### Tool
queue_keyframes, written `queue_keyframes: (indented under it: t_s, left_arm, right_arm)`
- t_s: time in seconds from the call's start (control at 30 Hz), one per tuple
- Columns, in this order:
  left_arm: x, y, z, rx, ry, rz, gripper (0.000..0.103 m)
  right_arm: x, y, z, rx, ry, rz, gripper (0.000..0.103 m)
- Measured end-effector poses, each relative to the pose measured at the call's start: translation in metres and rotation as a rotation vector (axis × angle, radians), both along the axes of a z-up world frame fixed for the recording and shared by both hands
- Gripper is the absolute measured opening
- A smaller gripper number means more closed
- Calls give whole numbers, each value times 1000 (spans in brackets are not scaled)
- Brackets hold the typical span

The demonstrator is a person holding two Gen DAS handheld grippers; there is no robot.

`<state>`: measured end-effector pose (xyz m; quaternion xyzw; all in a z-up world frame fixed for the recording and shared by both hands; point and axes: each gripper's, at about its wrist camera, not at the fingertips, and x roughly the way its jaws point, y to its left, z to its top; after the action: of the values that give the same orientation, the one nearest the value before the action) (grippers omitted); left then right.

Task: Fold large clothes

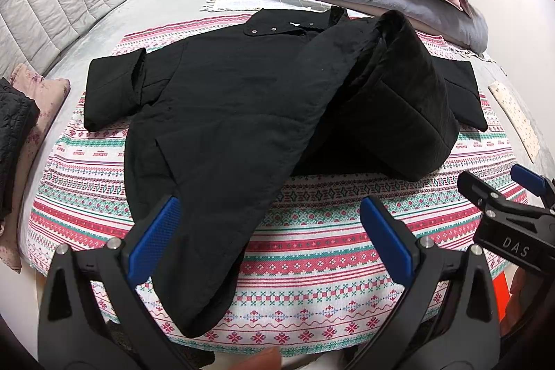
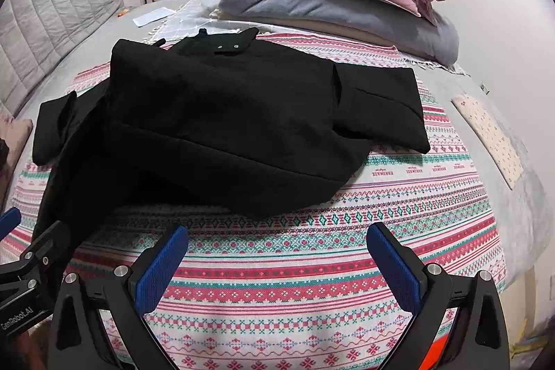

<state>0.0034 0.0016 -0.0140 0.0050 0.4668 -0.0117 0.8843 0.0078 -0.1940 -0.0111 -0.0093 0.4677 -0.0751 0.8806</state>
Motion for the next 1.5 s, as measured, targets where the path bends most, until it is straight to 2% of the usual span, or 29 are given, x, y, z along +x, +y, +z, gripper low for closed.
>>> queue_keyframes:
  t_s: [0.97,1.17,1.23,1.3,1.4,1.5]
  left_arm:
    - [4,-1,1,6,-9,3,103]
    - [-3,-1,9,34,-139,6,103]
    - [-2,0,6,40,-133,-29,103]
    - [0,3,3,45,-114,-43,103]
    - [4,11,-4,74,-92,-55,103]
    - [3,27,-9,41,-92,-61,103]
  right_arm:
    - [-6,-4,6,13,-5,18,103]
    - [-5,-6,18,37,-59,57,103]
    - [-6,-6,18,33,-84,93,103]
    - [-3,-5,16,7,-62,118,103]
    - [7,3,21,-47,-78,150,103]
    - [15,15,34,4,-90,214,103]
